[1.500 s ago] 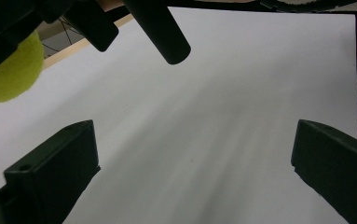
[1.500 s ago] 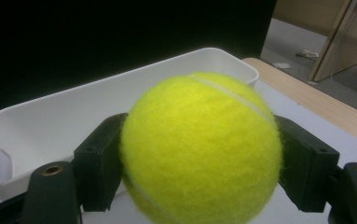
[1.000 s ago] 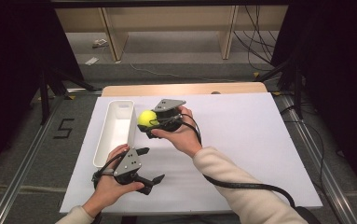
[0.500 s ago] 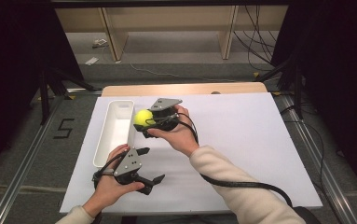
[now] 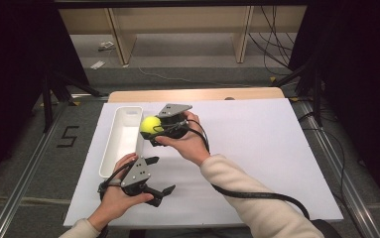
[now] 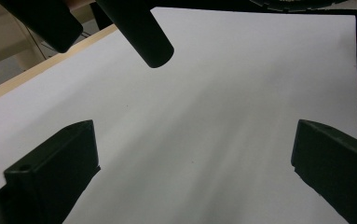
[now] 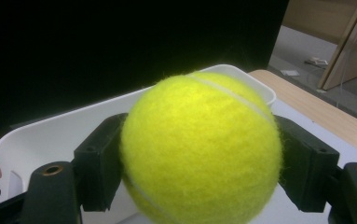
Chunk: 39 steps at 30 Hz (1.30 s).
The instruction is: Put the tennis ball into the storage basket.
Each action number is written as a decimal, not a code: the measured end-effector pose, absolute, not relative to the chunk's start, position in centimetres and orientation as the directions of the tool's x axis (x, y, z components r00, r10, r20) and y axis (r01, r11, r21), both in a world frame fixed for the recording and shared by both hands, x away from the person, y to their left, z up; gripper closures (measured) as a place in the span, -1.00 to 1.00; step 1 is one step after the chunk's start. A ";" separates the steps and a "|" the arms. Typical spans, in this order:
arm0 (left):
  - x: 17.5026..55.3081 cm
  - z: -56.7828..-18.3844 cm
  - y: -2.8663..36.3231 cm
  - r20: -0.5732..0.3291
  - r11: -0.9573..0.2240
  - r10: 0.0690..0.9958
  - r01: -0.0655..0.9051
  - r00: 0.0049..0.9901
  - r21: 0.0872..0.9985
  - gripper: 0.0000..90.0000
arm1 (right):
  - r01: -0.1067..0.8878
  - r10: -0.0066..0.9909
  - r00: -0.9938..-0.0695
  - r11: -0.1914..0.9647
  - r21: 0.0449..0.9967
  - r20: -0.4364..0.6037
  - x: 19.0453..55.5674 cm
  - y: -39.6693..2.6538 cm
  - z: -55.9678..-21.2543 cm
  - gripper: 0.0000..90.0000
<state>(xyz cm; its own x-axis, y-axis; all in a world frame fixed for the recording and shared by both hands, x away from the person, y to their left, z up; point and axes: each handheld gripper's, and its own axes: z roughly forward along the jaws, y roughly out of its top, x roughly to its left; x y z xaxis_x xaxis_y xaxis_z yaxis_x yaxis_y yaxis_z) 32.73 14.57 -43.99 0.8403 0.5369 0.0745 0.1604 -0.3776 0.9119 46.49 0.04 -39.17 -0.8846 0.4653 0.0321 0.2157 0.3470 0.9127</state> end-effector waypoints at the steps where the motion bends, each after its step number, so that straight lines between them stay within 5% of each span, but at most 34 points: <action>1: 32.7 -44.0 14.6 0.075 -0.378 0.537 0.160 0.840 0.912 -1.00 | 0.217 0.466 -0.884 0.346 0.913 0.033 46.5 0.1 -39.1 -0.42; 39: 32.7 -44.0 14.5 0.078 -0.379 0.534 0.157 0.842 0.912 -1.00 | 0.209 0.446 -0.894 0.353 0.912 0.032 46.6 1.6 -39.0 -0.42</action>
